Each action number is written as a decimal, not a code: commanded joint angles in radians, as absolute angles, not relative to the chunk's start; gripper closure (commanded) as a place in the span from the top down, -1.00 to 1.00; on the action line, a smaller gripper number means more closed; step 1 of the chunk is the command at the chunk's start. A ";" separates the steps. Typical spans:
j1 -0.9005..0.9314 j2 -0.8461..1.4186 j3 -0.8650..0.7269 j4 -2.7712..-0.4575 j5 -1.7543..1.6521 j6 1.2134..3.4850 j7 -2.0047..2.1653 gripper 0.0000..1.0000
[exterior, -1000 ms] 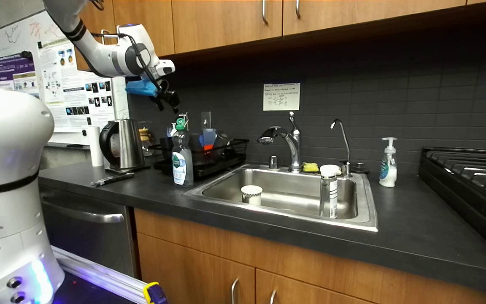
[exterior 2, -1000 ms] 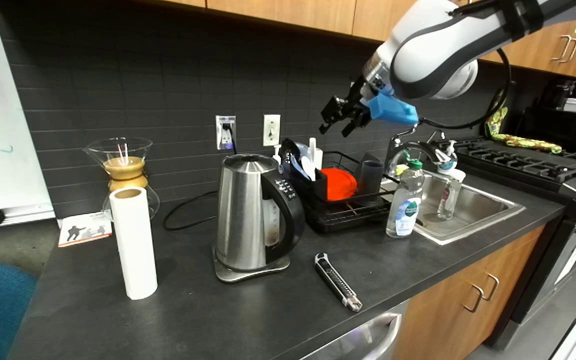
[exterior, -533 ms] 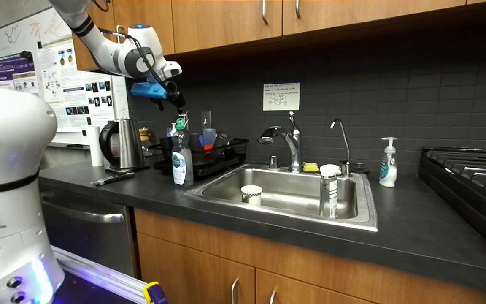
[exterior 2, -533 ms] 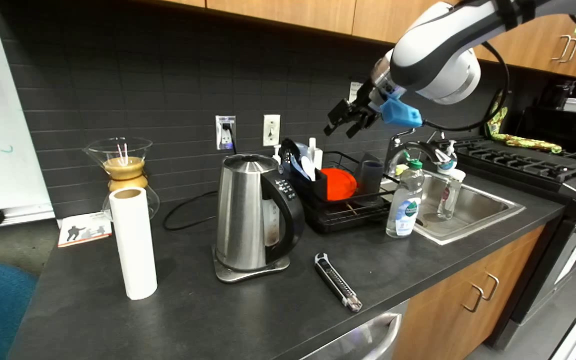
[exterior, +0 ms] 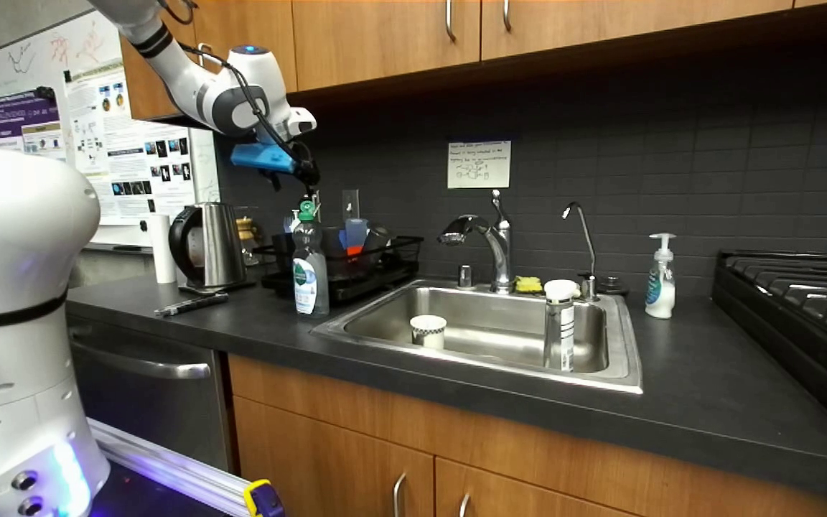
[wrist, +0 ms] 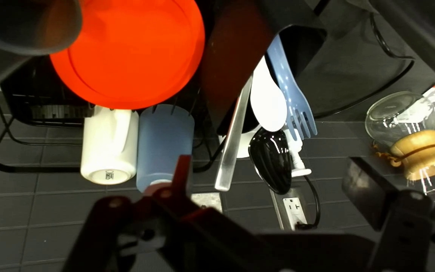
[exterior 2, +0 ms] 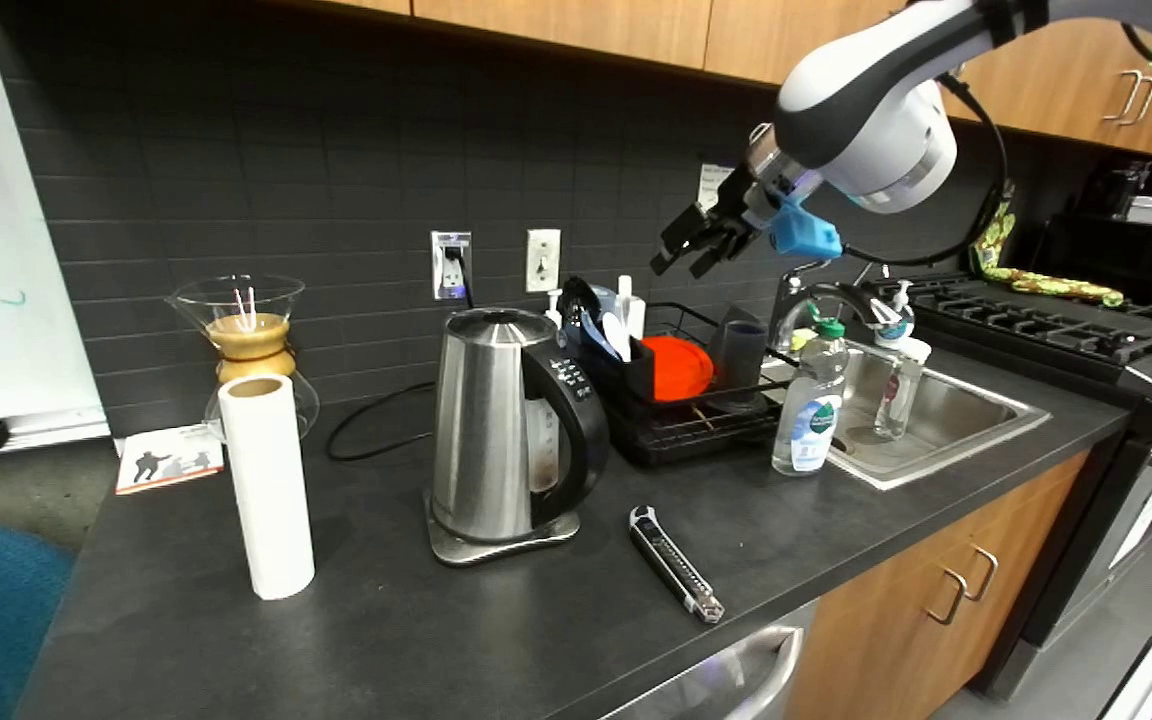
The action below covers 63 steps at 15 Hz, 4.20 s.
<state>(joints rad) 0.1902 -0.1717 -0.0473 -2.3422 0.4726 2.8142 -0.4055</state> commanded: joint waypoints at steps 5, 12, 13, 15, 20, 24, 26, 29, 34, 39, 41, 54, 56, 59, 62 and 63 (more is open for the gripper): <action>0.203 -0.084 -0.067 -2.249 0.571 2.773 -0.546 1.00; 0.191 -0.017 -0.062 -2.184 0.636 2.758 -0.627 1.00; 0.189 -0.007 -0.061 -2.176 0.642 2.758 -0.636 1.00; 0.186 0.007 -0.061 -2.159 0.658 2.754 -0.655 1.00; 0.176 0.044 -0.061 -2.120 0.698 2.736 -0.699 1.00; 0.168 0.065 -0.057 -2.098 0.753 2.712 -0.754 1.00; 0.165 0.073 -0.057 -2.091 0.785 2.703 -0.782 1.00; 0.160 0.083 -0.057 -2.083 0.818 2.692 -0.818 1.00; 0.154 0.097 -0.054 -2.075 0.852 2.696 -0.864 1.00; 0.155 0.102 -0.052 -2.063 0.874 2.699 -0.895 1.00; 0.155 0.107 -0.050 -2.054 0.886 2.696 -0.906 1.00; 0.160 0.173 -0.034 -1.975 0.872 2.670 -0.905 1.00; 0.160 0.185 -0.031 -1.960 0.872 2.661 -0.904 1.00; 0.159 0.196 -0.027 -1.945 0.869 2.651 -0.903 1.00; 0.158 0.201 -0.026 -1.937 0.869 2.637 -0.900 1.00; 0.158 0.201 -0.026 -1.938 0.867 2.636 -0.898 0.50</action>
<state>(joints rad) 0.1642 0.1892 -0.0295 -1.9627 0.8583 2.6605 -0.8811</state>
